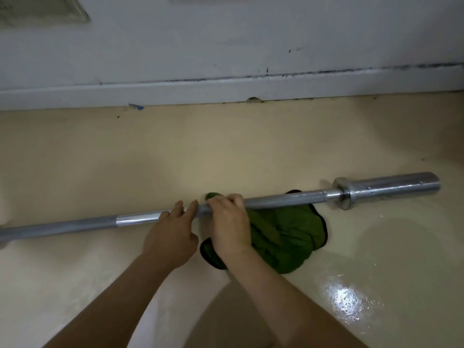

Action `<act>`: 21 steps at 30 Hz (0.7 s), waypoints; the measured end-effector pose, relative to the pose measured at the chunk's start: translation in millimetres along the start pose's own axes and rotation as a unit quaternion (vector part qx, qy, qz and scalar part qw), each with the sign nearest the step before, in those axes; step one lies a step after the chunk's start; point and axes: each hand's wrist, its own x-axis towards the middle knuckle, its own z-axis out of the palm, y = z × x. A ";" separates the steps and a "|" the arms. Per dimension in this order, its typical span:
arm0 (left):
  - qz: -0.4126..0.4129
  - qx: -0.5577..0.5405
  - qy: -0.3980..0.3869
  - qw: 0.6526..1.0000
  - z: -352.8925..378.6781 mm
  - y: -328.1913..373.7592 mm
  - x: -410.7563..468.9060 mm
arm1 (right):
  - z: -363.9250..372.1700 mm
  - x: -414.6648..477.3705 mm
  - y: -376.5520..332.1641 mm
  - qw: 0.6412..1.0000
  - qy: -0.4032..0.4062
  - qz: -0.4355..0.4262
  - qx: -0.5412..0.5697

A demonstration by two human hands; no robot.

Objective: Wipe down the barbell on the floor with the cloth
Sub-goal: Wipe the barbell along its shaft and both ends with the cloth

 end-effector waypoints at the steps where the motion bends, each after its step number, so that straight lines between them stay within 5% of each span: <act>1: -0.001 -0.004 -0.006 1.000 -0.3 -2.1 0.2 | -1.5 2.4 4.7 0.999 -0.029 -0.040 -0.008; 3: -0.004 -0.011 -0.013 1.000 -0.5 -3.8 -1.5 | -29.5 0.3 49.6 0.997 -0.058 -0.014 -0.044; 6: -0.016 0.001 0.003 1.000 1.2 3.0 -1.8 | -76.1 -13.7 127.6 0.986 0.074 0.105 -0.106; 9: -0.016 0.006 0.026 1.000 3.4 19.2 4.2 | -54.7 -5.3 103.2 0.970 0.108 0.200 -0.082; 12: -0.005 0.022 0.031 0.999 5.3 28.5 7.0 | -20.7 -0.5 33.4 0.994 0.039 0.099 -0.007; 15: -0.003 0.021 0.038 0.999 7.0 26.2 5.3 | -40.2 -4.6 75.2 0.999 -0.020 0.004 -0.041; 19: -0.009 -0.006 0.038 0.999 9.7 30.7 3.0 | -76.1 -13.0 127.8 0.963 0.124 0.226 -0.085; 21: 0.003 -0.018 0.037 0.999 13.8 42.2 3.7 | -46.6 -7.4 78.0 0.968 0.093 0.229 -0.038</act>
